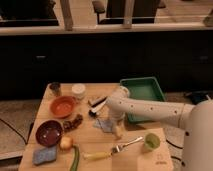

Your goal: Place towel in table surface

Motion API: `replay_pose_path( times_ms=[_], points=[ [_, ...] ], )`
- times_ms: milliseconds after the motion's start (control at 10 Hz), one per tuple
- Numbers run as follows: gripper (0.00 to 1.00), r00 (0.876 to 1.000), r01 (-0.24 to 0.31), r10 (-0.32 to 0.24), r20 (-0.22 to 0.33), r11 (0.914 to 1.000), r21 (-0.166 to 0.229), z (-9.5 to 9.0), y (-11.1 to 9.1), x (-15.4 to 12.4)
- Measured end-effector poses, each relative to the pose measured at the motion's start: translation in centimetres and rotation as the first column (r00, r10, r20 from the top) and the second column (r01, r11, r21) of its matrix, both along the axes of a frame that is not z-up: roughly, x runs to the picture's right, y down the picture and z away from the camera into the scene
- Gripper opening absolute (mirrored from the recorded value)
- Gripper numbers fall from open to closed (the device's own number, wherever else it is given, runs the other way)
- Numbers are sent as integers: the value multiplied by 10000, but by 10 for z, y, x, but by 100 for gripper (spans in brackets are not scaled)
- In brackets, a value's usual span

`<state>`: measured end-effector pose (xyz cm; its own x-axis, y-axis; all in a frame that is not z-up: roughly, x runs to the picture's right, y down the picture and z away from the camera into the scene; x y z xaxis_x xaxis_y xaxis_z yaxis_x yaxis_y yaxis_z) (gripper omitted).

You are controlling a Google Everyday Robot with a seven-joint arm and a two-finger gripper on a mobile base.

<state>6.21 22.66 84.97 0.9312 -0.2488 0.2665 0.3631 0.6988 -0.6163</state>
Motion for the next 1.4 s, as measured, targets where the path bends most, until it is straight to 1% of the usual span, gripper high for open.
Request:
replay_pose_path(
  times_ms=[200, 500, 600, 800, 900, 1100, 1300, 1400],
  points=[
    [80, 9992, 109, -116, 370, 9997, 197, -2, -1, -9],
    [80, 9966, 241, -263, 777, 9993, 285, -4, -1, -20],
    [78, 9956, 288, -312, 881, 9992, 290, -5, -1, -23],
    [64, 9934, 401, -431, 1067, 9988, 297, -5, -1, -30],
    [51, 9917, 485, -516, 1181, 9984, 286, -5, -2, -35],
    [33, 9898, 602, -628, 1275, 9979, 240, -5, -2, -39],
    [11, 9884, 698, -718, 1337, 9974, 202, -5, -3, -43],
    [4, 9884, 720, -736, 1327, 9973, 172, -5, -3, -42]
  ],
)
